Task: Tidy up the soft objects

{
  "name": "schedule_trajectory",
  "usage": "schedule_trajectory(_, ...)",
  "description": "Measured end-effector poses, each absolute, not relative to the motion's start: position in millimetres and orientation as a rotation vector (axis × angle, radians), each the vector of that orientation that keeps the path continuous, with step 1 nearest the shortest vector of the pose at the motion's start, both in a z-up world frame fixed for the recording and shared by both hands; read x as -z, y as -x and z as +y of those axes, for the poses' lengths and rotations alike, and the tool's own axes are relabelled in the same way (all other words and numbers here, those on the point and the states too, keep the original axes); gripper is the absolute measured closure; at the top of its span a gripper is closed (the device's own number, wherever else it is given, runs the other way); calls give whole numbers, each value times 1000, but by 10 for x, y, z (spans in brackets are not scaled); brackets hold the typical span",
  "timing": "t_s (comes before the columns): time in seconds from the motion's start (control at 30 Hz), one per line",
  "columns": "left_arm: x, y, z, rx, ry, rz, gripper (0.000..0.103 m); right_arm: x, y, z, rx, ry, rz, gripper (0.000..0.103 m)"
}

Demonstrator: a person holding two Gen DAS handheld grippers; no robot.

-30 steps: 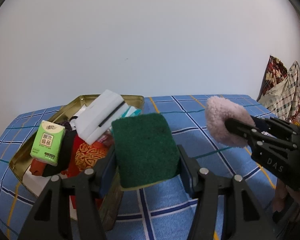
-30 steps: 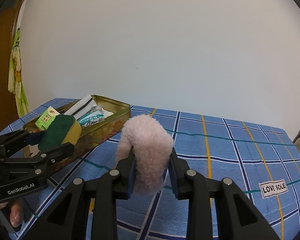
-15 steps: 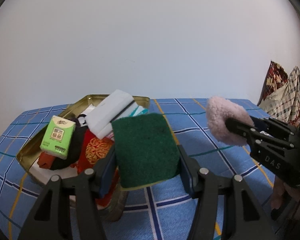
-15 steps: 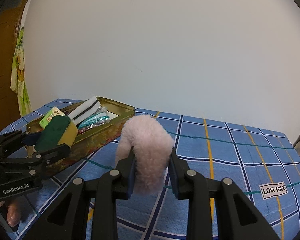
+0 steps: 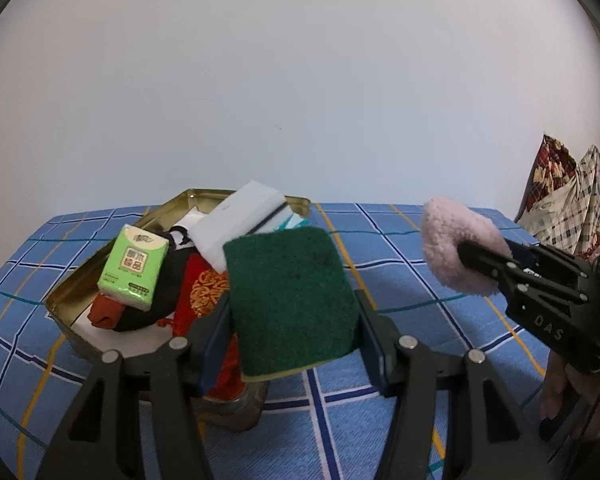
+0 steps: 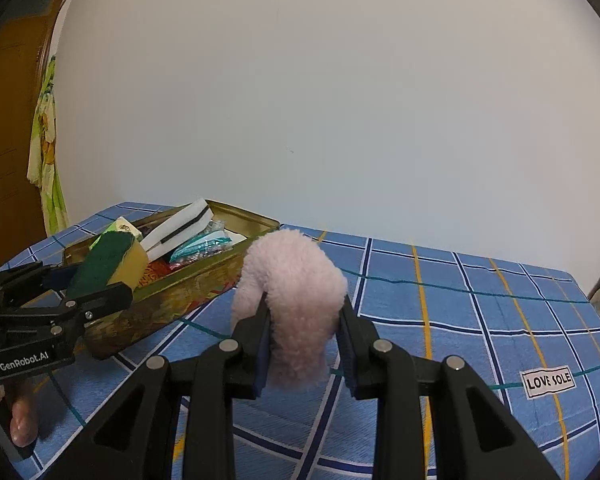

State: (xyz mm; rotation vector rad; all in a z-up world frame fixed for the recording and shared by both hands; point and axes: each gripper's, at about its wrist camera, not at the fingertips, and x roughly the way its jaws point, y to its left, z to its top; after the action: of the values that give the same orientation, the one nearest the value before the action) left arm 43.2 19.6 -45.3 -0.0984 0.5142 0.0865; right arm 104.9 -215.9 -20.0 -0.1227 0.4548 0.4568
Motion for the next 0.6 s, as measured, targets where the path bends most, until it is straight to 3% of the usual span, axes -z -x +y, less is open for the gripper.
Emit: schedule_trajectory(0.6, 444, -314, 345, -78, 124, 502, 46, 115, -718, -2089, -527, 101, 412, 72)
